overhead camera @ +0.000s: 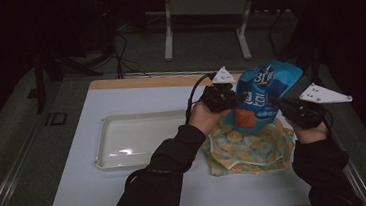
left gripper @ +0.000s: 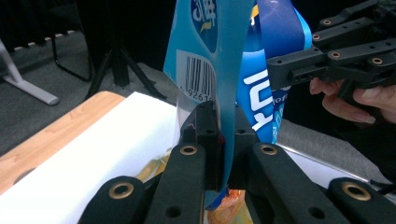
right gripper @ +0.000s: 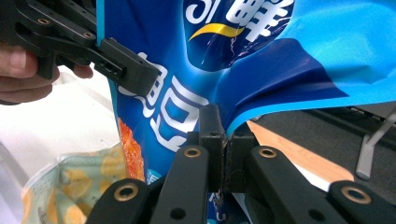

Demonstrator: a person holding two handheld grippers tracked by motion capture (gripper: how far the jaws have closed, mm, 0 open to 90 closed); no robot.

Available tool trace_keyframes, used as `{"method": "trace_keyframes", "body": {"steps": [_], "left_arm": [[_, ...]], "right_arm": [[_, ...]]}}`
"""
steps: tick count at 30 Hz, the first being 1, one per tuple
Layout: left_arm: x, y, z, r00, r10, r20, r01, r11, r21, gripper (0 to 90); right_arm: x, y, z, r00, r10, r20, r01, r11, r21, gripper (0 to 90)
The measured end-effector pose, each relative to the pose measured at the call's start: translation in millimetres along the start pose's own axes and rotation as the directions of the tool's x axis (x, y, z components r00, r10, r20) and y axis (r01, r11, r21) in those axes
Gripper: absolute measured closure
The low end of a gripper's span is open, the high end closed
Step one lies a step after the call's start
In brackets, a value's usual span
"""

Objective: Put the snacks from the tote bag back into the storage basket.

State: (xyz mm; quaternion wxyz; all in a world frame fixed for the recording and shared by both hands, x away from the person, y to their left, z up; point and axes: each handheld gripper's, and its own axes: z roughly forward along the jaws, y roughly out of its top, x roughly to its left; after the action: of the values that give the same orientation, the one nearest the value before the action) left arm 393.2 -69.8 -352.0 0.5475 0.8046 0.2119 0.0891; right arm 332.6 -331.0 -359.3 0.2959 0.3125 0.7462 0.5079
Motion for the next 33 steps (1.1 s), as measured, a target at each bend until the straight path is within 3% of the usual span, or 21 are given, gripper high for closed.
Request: {"method": "trace_keyframes", "body": {"steps": [13,22,33], "left_arm": [[19.1,12.8,-20.6,0.9993,-0.015,-0.035,0.014,0.9997,-0.017,88.0],[32.1,3.2,-43.2,0.9968,-0.038,-0.070,0.036,0.9990,-0.025,88.0],[38.9,-7.9,-72.7,0.9923,-0.051,-0.113,0.048,0.9984,-0.029,88.0]], "right_arm": [[0.5,26.7,20.0,0.9999,-0.011,-0.008,0.010,1.000,-0.015,88.5],[14.8,38.8,43.0,0.9990,-0.034,-0.028,0.034,0.999,-0.010,88.5],[35.3,47.9,63.8,0.9963,-0.051,-0.069,0.051,0.999,-0.012,88.5]]}}
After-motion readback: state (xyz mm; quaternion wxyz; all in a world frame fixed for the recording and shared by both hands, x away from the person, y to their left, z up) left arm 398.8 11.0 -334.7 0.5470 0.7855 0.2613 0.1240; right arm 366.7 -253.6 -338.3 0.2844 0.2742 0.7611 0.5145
